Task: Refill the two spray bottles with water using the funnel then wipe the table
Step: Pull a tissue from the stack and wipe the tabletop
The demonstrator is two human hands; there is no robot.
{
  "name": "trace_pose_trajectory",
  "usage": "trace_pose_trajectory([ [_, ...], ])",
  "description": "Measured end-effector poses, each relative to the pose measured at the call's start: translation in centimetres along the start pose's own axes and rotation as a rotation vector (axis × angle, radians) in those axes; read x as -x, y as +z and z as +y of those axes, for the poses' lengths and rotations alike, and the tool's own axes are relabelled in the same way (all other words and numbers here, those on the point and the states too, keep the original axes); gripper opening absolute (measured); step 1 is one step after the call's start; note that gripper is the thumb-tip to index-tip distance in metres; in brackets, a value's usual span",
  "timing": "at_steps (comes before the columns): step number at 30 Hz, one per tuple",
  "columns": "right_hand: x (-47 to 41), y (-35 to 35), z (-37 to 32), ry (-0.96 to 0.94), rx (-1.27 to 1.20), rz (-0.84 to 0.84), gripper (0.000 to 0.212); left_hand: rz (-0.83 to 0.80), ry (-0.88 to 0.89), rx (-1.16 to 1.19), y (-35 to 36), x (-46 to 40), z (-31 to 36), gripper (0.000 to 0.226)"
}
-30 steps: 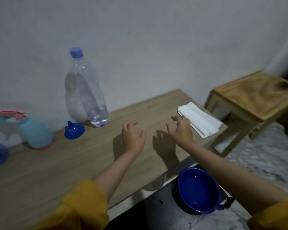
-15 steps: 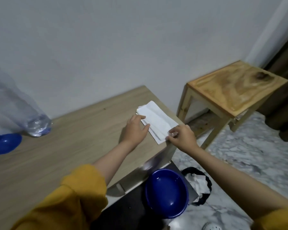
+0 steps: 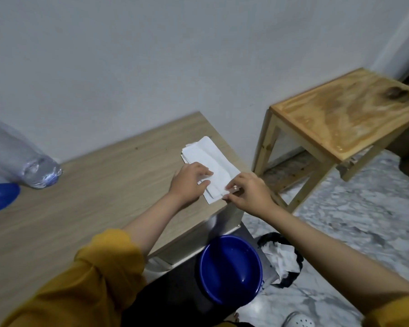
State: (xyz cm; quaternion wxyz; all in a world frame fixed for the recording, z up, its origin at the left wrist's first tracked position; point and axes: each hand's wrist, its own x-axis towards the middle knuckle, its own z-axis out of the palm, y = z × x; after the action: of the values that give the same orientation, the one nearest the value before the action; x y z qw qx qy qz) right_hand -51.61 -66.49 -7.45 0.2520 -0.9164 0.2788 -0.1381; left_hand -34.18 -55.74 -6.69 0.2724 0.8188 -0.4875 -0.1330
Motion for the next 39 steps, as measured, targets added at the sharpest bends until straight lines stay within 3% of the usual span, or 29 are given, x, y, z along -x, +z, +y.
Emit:
trace_pose_trajectory([
  [3,0.2,0.1,-0.1,-0.017,0.029,-0.015,0.029,-0.020,-0.027,-0.056,0.1,-0.3,0.3,0.018],
  [14,0.5,1.1,-0.6,0.053,-0.023,0.069,0.029,-0.067,0.077,-0.155,-0.5,-1.4,0.4,0.017],
  [22,0.8,1.9,-1.1,0.084,0.005,0.128,0.014,-0.168,0.147,-0.205,-1.6,-2.2,0.3,0.014],
  [31,0.4,1.3,-1.2,0.088,-0.029,0.168,0.015,-0.137,0.153,-0.209,-1.4,-2.4,0.2,0.011],
  [39,-0.5,-0.5,-1.7,0.088,-0.123,0.281,0.011,0.075,0.148,-0.293,-2.0,-3.6,-0.1,0.019],
])
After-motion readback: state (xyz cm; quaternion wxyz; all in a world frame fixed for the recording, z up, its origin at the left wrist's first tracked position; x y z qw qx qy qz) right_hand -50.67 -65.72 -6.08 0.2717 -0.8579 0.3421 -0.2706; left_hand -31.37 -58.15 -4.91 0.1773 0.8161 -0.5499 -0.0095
